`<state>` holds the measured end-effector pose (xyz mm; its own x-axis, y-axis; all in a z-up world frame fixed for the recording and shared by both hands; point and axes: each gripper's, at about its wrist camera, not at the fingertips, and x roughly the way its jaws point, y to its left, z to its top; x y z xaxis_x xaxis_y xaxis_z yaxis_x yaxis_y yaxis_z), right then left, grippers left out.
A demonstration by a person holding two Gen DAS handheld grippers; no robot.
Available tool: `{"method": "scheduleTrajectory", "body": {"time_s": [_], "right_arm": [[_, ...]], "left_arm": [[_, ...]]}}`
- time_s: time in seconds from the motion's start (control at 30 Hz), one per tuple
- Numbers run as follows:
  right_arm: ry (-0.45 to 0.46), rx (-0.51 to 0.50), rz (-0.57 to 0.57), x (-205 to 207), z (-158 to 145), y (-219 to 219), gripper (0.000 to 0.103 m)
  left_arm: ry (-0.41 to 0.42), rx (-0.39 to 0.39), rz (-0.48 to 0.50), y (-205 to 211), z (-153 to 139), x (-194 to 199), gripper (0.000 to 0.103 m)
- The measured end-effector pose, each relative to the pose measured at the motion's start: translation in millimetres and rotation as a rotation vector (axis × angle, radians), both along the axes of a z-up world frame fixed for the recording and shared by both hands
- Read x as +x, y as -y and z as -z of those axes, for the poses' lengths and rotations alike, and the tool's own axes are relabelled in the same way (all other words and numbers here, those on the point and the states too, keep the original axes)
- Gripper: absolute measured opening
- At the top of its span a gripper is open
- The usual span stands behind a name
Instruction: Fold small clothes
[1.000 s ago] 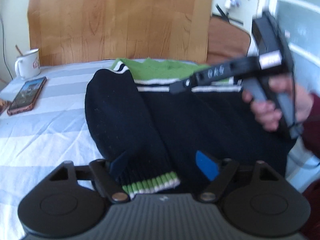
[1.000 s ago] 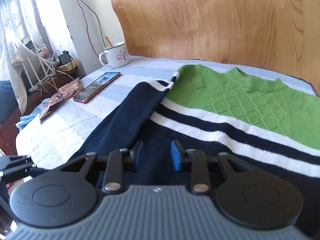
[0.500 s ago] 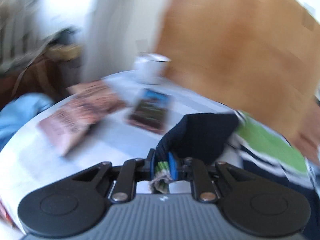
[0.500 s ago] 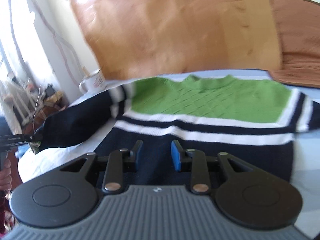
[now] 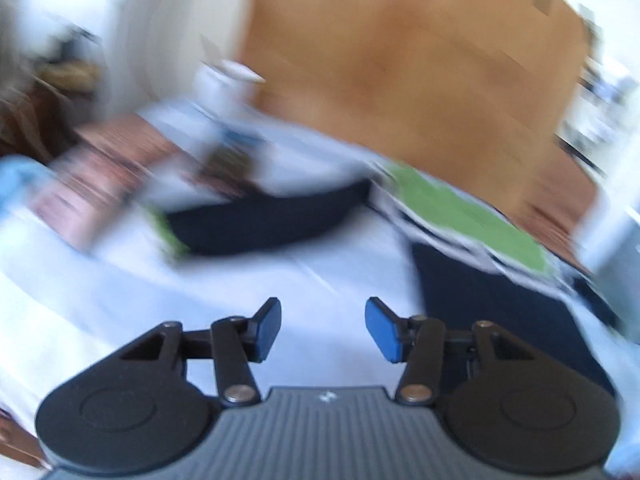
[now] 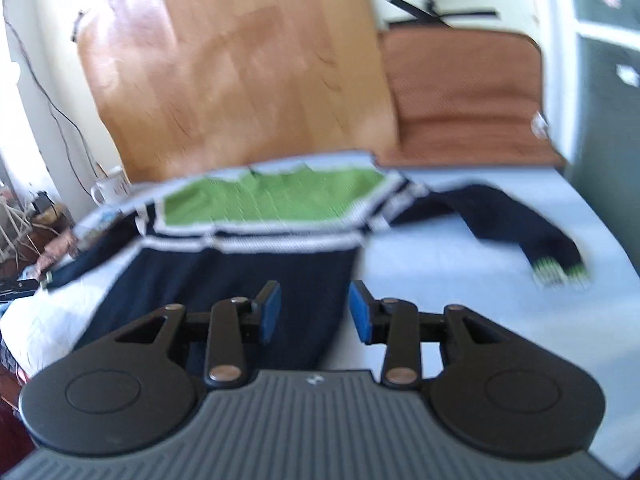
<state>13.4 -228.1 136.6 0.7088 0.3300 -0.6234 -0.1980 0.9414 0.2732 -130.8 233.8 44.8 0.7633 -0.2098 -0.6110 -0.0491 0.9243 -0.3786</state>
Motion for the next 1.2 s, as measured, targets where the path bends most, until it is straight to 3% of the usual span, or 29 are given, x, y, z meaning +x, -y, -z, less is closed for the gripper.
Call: {"method": "scheduleTrajectory", "body": {"time_s": [0.07,0.17,0.27,0.33,0.37,0.4,0.43,0.47,0.5,0.63,0.77,0.83,0.97,1.13,1.2], "right_arm": [[-0.027,0.052,-0.026,-14.4,14.4,5.2,0.043],[-0.054,0.179,-0.096,-34.1,35.4,3.4,0.053],[-0.083,0.288,-0.156,-45.1,55.6,-7.1,0.071],[-0.096,0.300,-0.181,-44.9,68.7,-21.2,0.072],[-0.088,0.288,-0.183,-43.0,74.8,-29.2,0.071],[-0.066,0.269,-0.179,-40.4,78.6,-36.9,0.065],[-0.041,0.248,-0.178,-37.7,81.0,-43.7,0.055],[-0.032,0.227,-0.186,-33.5,82.2,-50.7,0.021],[-0.028,0.209,-0.192,-29.1,79.3,-55.8,0.013],[0.018,0.174,-0.240,-29.0,29.1,-43.9,0.011],[-0.008,0.088,-0.197,-43.9,-5.7,-8.4,0.010],[-0.063,0.025,-0.154,-47.6,1.6,1.5,0.011],[-0.191,-0.113,-0.040,-43.2,43.5,13.6,0.014],[-0.118,0.003,0.039,-28.8,40.1,34.9,0.022],[-0.064,0.044,0.082,-17.5,33.9,39.7,0.039]], "left_arm": [[-0.051,-0.060,0.119,21.7,11.0,-4.8,0.047],[-0.106,-0.113,0.242,51.2,23.3,-12.3,0.051],[-0.145,-0.111,0.300,72.9,32.3,-17.7,0.060],[-0.151,-0.123,0.315,80.7,36.1,-21.0,0.059],[-0.146,-0.114,0.313,84.7,36.0,-24.2,0.059],[-0.142,-0.097,0.306,88.0,35.6,-25.7,0.051],[-0.149,-0.082,0.296,89.6,36.0,-24.0,0.029],[-0.167,-0.073,0.285,90.4,36.9,-23.0,0.014],[-0.187,-0.076,0.276,87.9,35.9,-21.2,0.012],[-0.147,-0.061,0.230,73.0,8.5,-19.7,0.011],[-0.135,-0.054,0.200,60.1,-7.2,-21.3,0.012],[-0.175,-0.033,0.216,65.6,-0.1,-18.5,0.012],[-0.265,0.034,0.231,75.5,20.0,-13.1,0.018],[-0.171,0.070,0.195,58.9,-5.7,-16.8,0.031],[-0.113,0.066,0.170,53.7,-17.7,-12.2,0.031]]}}
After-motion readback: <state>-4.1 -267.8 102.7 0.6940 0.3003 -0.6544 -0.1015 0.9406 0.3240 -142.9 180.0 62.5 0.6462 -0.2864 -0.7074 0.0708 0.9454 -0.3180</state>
